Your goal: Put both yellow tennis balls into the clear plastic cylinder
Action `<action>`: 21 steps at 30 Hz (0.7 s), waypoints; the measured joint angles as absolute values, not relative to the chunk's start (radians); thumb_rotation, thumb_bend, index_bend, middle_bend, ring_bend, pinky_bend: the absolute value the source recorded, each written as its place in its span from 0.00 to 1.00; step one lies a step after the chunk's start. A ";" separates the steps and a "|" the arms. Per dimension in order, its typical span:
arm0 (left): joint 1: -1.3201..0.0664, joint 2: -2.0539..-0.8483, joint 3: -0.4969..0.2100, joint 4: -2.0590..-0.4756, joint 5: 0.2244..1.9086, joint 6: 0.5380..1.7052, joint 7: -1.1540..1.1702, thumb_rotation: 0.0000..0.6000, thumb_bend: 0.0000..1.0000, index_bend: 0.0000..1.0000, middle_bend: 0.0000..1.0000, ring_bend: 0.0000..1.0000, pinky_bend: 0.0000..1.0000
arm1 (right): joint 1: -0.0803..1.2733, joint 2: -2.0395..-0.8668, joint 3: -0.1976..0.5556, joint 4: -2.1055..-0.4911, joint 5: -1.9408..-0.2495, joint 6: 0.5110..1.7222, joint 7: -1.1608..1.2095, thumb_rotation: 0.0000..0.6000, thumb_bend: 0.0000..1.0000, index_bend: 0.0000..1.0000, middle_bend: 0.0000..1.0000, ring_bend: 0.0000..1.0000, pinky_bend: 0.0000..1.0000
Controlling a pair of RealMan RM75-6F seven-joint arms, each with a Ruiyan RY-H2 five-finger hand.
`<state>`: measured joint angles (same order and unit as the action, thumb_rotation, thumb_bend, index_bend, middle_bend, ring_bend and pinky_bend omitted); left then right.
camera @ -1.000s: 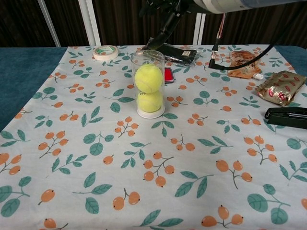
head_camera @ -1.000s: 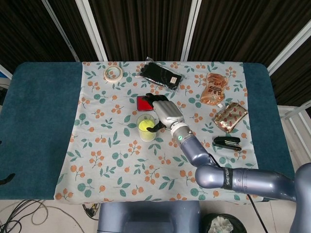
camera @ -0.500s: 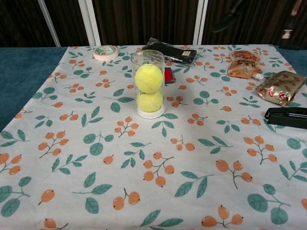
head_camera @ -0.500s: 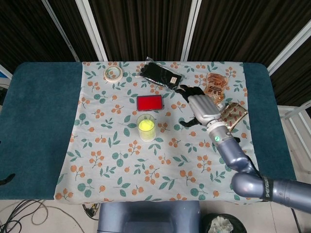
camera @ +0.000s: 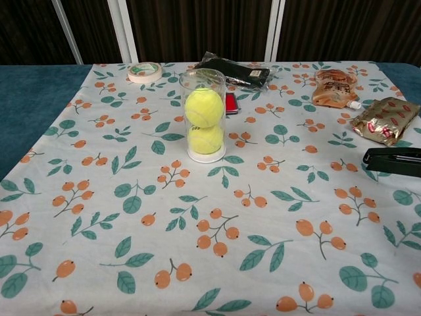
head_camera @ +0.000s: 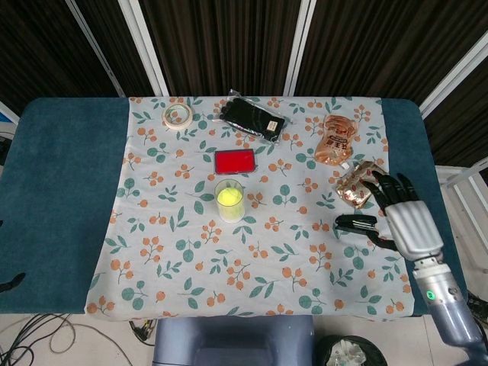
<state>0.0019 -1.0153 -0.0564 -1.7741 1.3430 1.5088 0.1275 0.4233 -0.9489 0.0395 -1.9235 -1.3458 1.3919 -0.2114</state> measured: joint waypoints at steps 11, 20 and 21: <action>0.003 -1.022 -0.055 -1.770 1.355 1.516 0.133 1.00 0.04 0.11 0.00 0.00 0.03 | 0.239 -0.969 -0.067 -1.836 -1.507 1.562 -0.225 1.00 0.28 0.14 0.06 0.09 0.00; 0.005 -1.024 -0.054 -1.767 1.362 1.522 0.133 1.00 0.04 0.11 0.00 0.00 0.03 | 0.163 -1.061 -0.088 -1.782 -1.549 1.606 -0.237 1.00 0.27 0.14 0.06 0.09 0.00; 0.005 -1.024 -0.054 -1.767 1.362 1.522 0.133 1.00 0.04 0.11 0.00 0.00 0.03 | 0.157 -1.066 -0.087 -1.780 -1.550 1.607 -0.235 1.00 0.27 0.14 0.06 0.09 0.00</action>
<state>0.0046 -1.0239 -0.0541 -1.7668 1.3615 1.5219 0.1329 0.1573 -1.0662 -0.0874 -1.7798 -1.5497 1.6070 -0.2350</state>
